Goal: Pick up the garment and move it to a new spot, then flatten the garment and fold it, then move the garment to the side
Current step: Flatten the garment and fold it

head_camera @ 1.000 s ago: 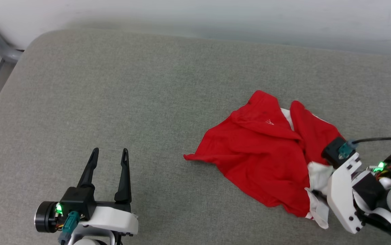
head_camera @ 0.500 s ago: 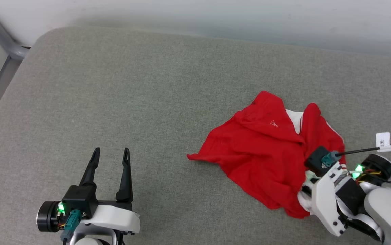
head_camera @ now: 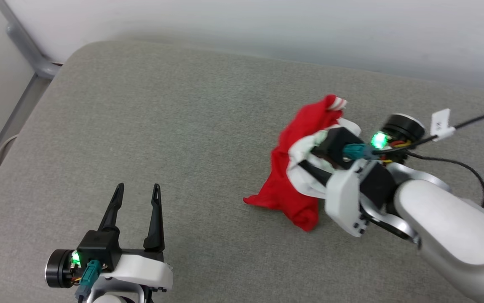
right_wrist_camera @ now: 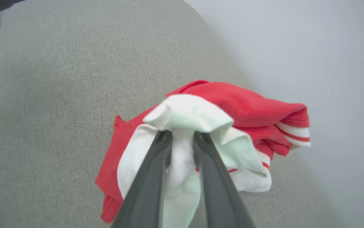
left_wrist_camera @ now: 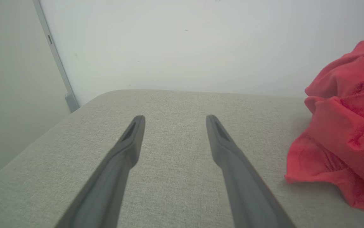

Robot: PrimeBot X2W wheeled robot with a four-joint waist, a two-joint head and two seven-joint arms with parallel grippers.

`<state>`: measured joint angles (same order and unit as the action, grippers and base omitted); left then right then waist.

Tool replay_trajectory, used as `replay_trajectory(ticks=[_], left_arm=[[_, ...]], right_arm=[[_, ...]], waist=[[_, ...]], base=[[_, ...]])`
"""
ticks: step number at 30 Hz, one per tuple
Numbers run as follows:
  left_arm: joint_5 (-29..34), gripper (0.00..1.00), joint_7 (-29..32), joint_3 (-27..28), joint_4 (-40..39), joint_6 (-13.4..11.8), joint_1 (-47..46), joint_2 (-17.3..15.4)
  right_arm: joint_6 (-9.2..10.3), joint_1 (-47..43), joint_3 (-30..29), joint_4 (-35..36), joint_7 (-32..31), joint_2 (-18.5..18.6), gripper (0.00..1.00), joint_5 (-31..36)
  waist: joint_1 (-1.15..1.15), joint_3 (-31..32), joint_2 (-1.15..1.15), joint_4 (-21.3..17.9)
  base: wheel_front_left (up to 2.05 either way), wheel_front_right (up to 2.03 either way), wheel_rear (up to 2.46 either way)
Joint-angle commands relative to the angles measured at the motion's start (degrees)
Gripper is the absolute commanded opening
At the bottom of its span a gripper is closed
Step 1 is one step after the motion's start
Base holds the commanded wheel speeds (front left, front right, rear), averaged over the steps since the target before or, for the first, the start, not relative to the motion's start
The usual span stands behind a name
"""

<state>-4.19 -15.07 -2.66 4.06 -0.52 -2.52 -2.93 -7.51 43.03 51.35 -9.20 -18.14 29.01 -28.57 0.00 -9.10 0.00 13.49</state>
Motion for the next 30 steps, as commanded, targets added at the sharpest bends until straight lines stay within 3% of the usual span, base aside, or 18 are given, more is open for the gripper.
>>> replay_trajectory(ticks=[1, 8, 13, 22, 30], left_arm=[[0.03, 1.0, -0.15, 0.07, 0.01, -0.07, 0.61, 0.08], [0.1, 1.0, -0.15, 0.46, -0.26, -0.43, 1.13, 0.08], [0.45, 1.0, -0.15, 1.23, -0.42, -0.52, 1.98, 0.09], [0.27, 1.0, -0.15, 1.13, -0.08, -0.34, 2.81, 0.08], [0.77, 1.0, -0.15, 1.0, -0.09, -0.28, 3.24, 0.08]], right_arm=[[0.05, 2.59, 1.59, -0.29, 1.09, -2.0, 0.0, 0.43], [0.06, 10.34, 5.47, -3.22, 7.71, -9.16, 0.0, 0.4], [0.07, 10.53, 5.35, -6.24, 12.26, -11.04, 0.0, 0.01], [0.06, 1.13, 5.55, -16.02, 15.29, -5.38, 0.0, -2.91], [0.06, -7.43, 2.0, -23.16, 18.14, -0.03, 0.0, -5.7]], waist=[[0.0, 0.17, 0.0, 1.05], [0.0, 0.67, 0.0, 2.73], [0.0, 1.54, 0.0, 2.4], [0.0, 3.03, 0.0, -0.8], [0.0, 3.58, 0.0, -3.39]], base=[[0.0, 0.0, 0.0], [0.0, 0.0, 0.0], [0.0, 0.0, 0.0], [0.0, 0.0, 0.0], [0.0, 0.0, 0.0]])
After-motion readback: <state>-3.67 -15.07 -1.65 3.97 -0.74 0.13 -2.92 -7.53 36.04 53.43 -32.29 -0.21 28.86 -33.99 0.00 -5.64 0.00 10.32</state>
